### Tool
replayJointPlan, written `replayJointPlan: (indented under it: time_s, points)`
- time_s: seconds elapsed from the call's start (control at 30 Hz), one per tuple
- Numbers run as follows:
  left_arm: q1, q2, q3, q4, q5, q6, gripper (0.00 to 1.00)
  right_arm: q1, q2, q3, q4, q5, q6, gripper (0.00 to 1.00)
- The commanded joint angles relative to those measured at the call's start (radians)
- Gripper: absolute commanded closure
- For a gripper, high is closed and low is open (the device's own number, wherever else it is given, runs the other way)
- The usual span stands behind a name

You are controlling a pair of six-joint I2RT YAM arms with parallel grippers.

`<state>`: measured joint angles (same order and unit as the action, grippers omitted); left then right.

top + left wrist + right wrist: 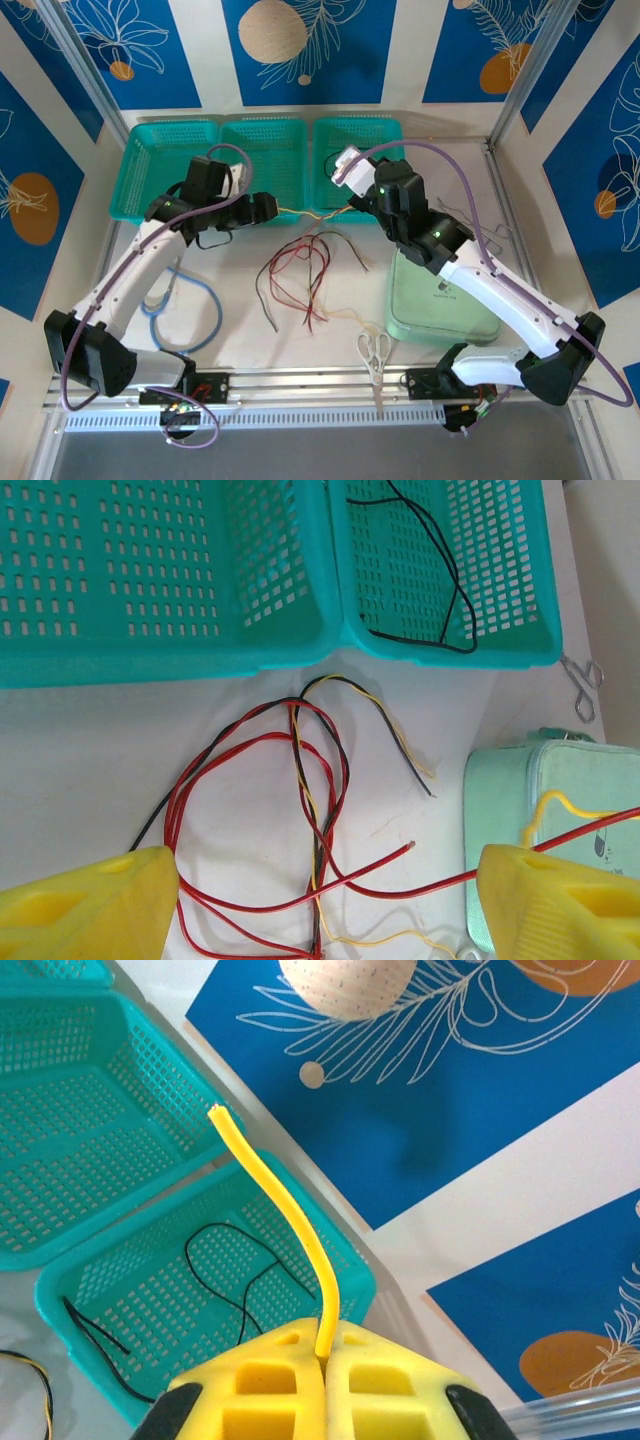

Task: Untangle the cables

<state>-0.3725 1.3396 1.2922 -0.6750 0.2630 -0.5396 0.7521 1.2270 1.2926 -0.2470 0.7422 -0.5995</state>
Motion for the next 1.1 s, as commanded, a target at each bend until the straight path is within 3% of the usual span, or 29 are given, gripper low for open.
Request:
replayJointPlan:
  time_s: [0.0, 0.33, 0.7, 0.87, 0.97, 1.07]
  points:
    - [0.024, -0.002, 0.046, -0.033, 0.037, 0.029, 0.22, -0.008, -0.014, 0.066, 0.074, -0.033, -0.018, 1.0]
    - [0.147, -0.052, 0.145, -0.084, 0.111, 0.052, 0.22, -0.041, 0.035, 0.137, 0.19, -0.127, -0.129, 1.0]
    - [0.186, -0.094, 0.202, -0.079, 0.274, 0.107, 0.24, -0.122, 0.098, 0.232, 0.207, -0.256, -0.01, 1.0]
    - [0.198, -0.033, 0.317, -0.084, 0.38, 0.094, 0.25, -0.216, 0.025, 0.083, 0.361, -0.542, 0.095, 1.0]
    - [0.203, 0.005, 0.405, -0.083, 0.444, 0.084, 0.25, -0.252, -0.007, -0.026, 0.493, -0.706, 0.058, 1.0]
    - [0.225, 0.035, 0.493, -0.113, 0.492, 0.084, 0.25, -0.281, -0.008, -0.036, 0.494, -0.811, 0.058, 1.0]
